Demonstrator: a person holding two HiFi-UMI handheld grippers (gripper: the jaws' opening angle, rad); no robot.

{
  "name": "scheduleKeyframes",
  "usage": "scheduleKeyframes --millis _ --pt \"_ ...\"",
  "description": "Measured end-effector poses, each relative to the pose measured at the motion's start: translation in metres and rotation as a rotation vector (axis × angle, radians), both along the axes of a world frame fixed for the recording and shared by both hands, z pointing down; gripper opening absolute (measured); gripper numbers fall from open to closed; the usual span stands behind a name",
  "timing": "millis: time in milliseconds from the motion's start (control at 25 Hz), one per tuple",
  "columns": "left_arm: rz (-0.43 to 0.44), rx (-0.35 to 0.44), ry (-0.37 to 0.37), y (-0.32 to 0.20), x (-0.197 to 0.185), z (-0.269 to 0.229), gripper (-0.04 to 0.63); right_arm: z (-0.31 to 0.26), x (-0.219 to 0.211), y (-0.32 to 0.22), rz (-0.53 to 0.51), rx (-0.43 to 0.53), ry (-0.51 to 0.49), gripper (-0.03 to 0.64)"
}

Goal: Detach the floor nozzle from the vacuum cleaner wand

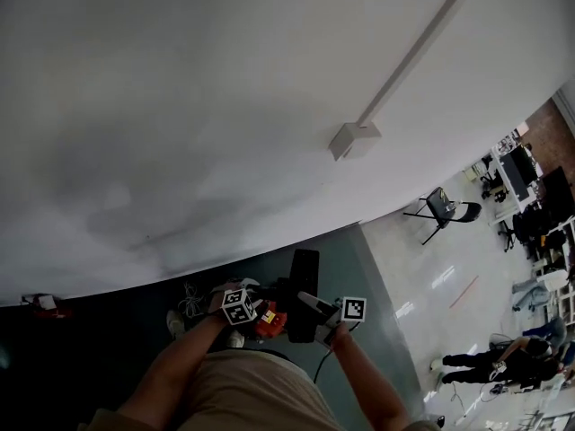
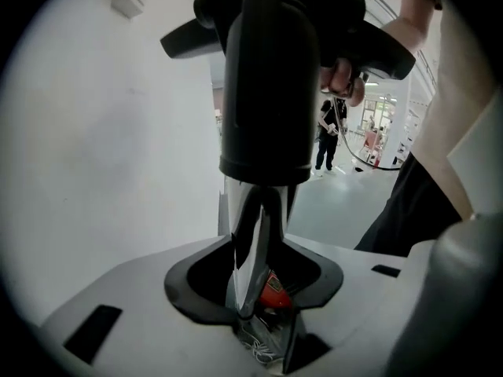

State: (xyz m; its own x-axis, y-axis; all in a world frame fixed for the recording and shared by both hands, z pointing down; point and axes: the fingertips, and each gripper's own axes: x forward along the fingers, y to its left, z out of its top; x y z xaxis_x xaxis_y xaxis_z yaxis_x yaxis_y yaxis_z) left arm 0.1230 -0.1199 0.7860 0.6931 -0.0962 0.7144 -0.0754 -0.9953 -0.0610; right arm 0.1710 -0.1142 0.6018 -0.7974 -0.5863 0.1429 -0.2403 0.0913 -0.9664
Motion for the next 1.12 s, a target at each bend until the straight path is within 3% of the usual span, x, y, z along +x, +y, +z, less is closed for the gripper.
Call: scheduleKeyframes --millis 40,160,200,240,400,440,520,760,840,1000,1040,1120 --pt "-0.001 -0.001 0.0 0.002 0.002 0.001 0.156 -0.004 0.0 0.003 -0.002 0.007 0.058 0.222" --pt "0.001 -0.002 0.006 -0.003 0.009 -0.003 0.156 -0.016 0.004 0.005 -0.117 0.035 0.637 0.219" --pt "-0.002 -0.003 -0.003 0.0 0.011 -0.004 0.156 -0.015 0.008 0.006 -0.148 0.046 0.73 0.219" --pt "-0.004 -0.003 -0.02 0.005 0.012 -0.002 0.156 -0.012 0.012 0.009 -0.157 0.045 0.735 0.219" --pt "0.045 0.073 -0.14 0.018 0.02 0.004 0.156 -0.005 0.002 0.02 -0.179 -0.032 0.6 0.244" --pt "0.068 0.098 -0.17 0.021 0.021 0.006 0.156 0.002 -0.004 0.025 -0.227 -0.051 0.624 0.282" --pt "0.077 0.115 -0.191 0.027 0.021 0.009 0.156 0.015 -0.007 0.034 -0.311 -0.055 0.751 0.284" --pt "0.058 0.064 -0.072 0.038 0.021 0.001 0.156 0.009 -0.001 0.049 -0.46 0.015 1.056 0.256" --pt "0.064 0.071 -0.038 0.043 0.021 -0.003 0.156 0.009 0.002 0.052 -0.504 0.026 1.018 0.256" --pt "0.086 0.071 -0.013 0.046 0.022 -0.002 0.156 0.005 0.014 0.043 -0.42 -0.051 0.702 0.233" --pt "0.093 0.069 -0.014 0.045 0.022 -0.003 0.156 0.002 0.013 0.042 -0.395 -0.063 0.686 0.232" --pt "0.099 0.065 -0.024 0.046 0.019 -0.001 0.156 0.0 0.006 0.052 -0.416 -0.044 0.819 0.232"
